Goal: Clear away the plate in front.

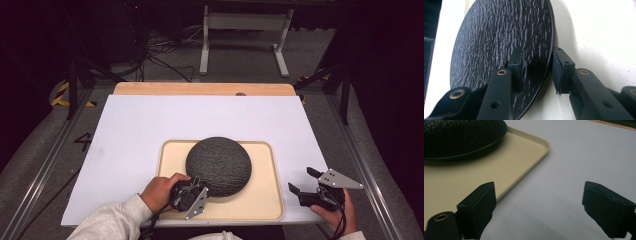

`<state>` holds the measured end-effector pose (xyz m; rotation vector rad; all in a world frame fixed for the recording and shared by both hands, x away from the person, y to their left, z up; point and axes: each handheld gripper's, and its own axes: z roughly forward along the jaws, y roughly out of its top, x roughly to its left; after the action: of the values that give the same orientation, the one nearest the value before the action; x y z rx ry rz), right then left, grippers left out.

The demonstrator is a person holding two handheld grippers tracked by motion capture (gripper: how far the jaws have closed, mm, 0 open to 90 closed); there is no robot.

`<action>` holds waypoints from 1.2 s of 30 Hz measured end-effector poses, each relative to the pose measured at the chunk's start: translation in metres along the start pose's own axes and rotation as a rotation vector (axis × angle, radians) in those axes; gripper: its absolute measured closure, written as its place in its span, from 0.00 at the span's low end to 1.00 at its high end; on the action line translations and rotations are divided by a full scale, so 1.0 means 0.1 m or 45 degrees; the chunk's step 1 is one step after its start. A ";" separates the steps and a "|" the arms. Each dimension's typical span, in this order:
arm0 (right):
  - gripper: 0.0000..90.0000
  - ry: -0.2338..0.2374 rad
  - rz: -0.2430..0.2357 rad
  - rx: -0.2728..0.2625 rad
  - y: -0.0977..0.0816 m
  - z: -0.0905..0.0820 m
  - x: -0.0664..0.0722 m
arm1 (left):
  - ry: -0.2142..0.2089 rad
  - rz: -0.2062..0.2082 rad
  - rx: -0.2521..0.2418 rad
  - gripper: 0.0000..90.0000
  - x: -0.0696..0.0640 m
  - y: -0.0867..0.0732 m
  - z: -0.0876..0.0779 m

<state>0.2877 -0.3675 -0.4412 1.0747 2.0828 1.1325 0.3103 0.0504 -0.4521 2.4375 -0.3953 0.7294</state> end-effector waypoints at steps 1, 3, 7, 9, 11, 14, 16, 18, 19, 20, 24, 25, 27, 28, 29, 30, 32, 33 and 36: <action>0.14 0.000 -0.001 0.001 0.00 0.00 0.00 | 0.006 -0.010 0.003 0.72 0.00 0.00 0.00; 0.14 -0.001 -0.002 0.001 0.00 0.00 0.00 | -0.002 -0.034 0.001 0.68 0.01 -0.02 0.00; 0.14 0.000 -0.004 0.004 0.00 0.00 0.00 | 0.002 -0.031 0.003 0.68 0.02 -0.01 -0.01; 0.14 0.001 -0.007 0.008 0.00 0.01 0.01 | 0.002 -0.035 0.006 0.66 0.02 0.00 -0.01; 0.14 0.001 -0.008 0.006 0.00 0.01 0.01 | 0.008 -0.038 -0.004 0.65 0.01 0.01 -0.03; 0.14 -0.001 -0.006 0.005 0.00 0.00 0.00 | 0.005 -0.040 -0.006 0.63 0.02 0.01 -0.05; 0.14 0.000 -0.007 0.006 0.00 0.01 0.01 | 0.008 -0.058 -0.024 0.60 0.02 0.01 -0.09; 0.14 0.001 -0.006 0.009 -0.01 0.01 0.01 | 0.031 -0.051 -0.047 0.58 0.03 0.03 -0.16; 0.14 0.003 -0.007 0.011 -0.01 0.02 0.01 | 0.030 -0.071 -0.067 0.56 0.03 0.03 -0.17; 0.14 0.003 -0.007 0.011 -0.01 0.02 0.01 | 0.030 -0.071 -0.067 0.56 0.03 0.03 -0.17; 0.14 0.004 -0.009 0.010 0.00 0.02 0.01 | 0.046 -0.137 -0.126 0.51 0.06 0.00 -0.27; 0.14 0.003 -0.009 0.009 0.00 0.01 0.01 | 0.057 -0.155 -0.119 0.49 0.06 -0.01 -0.28; 0.14 0.002 -0.009 0.009 0.00 0.01 0.01 | 0.060 -0.166 -0.117 0.45 0.08 -0.02 -0.29; 0.14 0.004 -0.009 0.010 0.00 0.02 0.01 | 0.055 -0.178 -0.117 0.43 0.08 -0.03 -0.30; 0.14 0.004 -0.010 0.011 0.00 0.02 0.01 | 0.070 -0.190 -0.112 0.41 0.09 -0.04 -0.31; 0.14 0.005 -0.011 0.011 0.00 0.02 0.01 | 0.079 -0.205 -0.113 0.39 0.10 -0.05 -0.32; 0.14 0.005 -0.013 0.011 0.00 0.02 0.02 | 0.084 -0.246 -0.133 0.33 0.12 -0.07 -0.34; 0.14 0.006 -0.013 0.011 0.00 0.02 0.02 | 0.093 -0.265 -0.137 0.31 0.14 -0.10 -0.35; 0.14 0.004 -0.010 0.010 0.00 0.02 0.01 | 0.114 -0.317 -0.133 0.23 0.17 -0.15 -0.38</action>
<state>0.2882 -0.3658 -0.4423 1.0678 2.0942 1.1239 0.3146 0.0825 -0.4220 2.2928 -0.0898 0.6874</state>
